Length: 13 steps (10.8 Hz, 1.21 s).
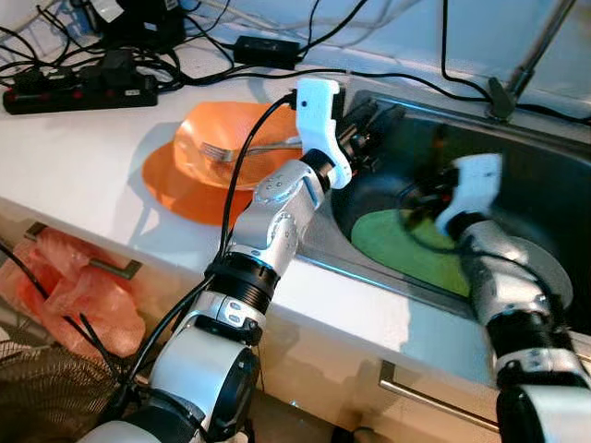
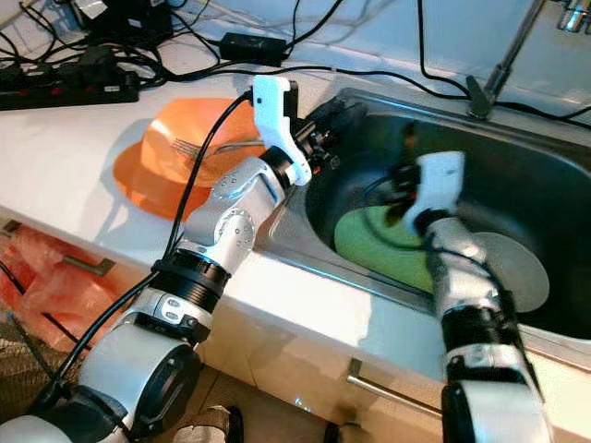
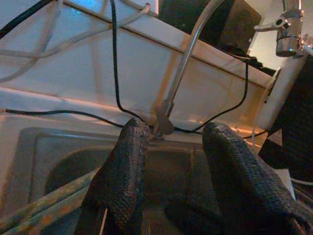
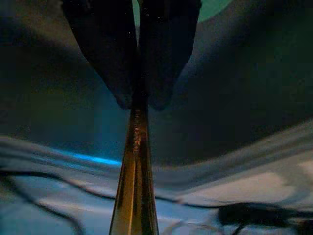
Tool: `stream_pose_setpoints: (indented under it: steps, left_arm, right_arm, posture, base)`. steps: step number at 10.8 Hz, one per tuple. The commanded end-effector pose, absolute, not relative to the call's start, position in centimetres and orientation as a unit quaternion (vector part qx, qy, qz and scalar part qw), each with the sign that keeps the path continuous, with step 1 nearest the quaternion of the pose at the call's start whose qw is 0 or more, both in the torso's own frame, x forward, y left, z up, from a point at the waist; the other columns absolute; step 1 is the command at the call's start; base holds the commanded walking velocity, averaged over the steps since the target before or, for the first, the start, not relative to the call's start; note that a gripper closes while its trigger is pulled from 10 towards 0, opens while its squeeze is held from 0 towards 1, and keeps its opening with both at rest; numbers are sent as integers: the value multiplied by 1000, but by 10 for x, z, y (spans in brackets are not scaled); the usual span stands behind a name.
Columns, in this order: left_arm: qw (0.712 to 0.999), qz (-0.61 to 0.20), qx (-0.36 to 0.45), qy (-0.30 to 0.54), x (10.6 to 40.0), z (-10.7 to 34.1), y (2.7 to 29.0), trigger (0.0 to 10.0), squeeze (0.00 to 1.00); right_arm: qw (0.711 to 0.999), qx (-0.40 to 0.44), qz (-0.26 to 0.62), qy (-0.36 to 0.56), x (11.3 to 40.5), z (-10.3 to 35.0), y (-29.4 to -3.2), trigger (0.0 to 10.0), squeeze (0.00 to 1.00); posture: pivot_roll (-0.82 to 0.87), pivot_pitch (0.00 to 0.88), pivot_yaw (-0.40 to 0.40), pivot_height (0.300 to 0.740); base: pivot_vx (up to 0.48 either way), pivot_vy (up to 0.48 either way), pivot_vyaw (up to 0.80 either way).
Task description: Kitchen organization
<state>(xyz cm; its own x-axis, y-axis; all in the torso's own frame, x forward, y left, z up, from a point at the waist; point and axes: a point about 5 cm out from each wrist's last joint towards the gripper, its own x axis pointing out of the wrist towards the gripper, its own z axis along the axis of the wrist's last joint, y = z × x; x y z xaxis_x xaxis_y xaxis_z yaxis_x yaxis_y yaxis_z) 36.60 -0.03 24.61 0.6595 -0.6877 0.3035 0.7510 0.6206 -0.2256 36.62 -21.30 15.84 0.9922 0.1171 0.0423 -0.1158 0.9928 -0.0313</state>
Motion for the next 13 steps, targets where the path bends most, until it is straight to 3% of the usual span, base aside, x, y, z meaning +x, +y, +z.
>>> stream_pose_setpoints:
  steps: [1, 2, 5, 7, 11, 12, 13]
  left_arm:
    - [870, -439, -198, -106, 350, 259, -32, 10000, 0]
    - [873, -435, -187, -119, 348, 266, -29, 10000, 0]
    - [895, -403, -105, -161, 343, 282, -9, 10000, 0]
    - [912, -360, -62, -185, 339, 289, 20, 10000, 0]
    - [943, -296, 13, -153, 331, 260, 55, 10000, 0]
    - [944, -292, 17, -150, 329, 259, 56, 10000, 0]
    - [945, -290, 20, -148, 328, 259, 57, 10000, 0]
  right_arm:
    - [999, -19, 16, -31, 369, 166, -228, 4000, 0]
    - [999, -23, -6, -30, 370, 166, -233, 10000, 0]
    - [999, -18, -38, -29, 369, 163, -240, 10000, 0]
    - [998, -11, -58, -24, 368, 158, -244, 10000, 0]
    - [997, -2, -80, 3, 367, 143, -245, 10000, 35]
    - [997, 5, -78, 3, 367, 143, -245, 10000, 1000]
    - [997, 5, -77, 3, 368, 142, -243, 10000, 1000]
  posture:
    - [48, 96, -10, 740]
    - [48, 97, -10, 740]
    - [57, 104, -13, 740]
    - [71, 109, -19, 740]
    - [87, 115, -26, 740]
    - [87, 114, -28, 740]
    - [87, 114, -28, 740]
  base:
    - [0, 0, 0]
    - [0, 0, 0]
    - [0, 0, 0]
    - [0, 0, 0]
    - [0, 0, 0]
    - [0, 0, 0]
    - [0, 0, 0]
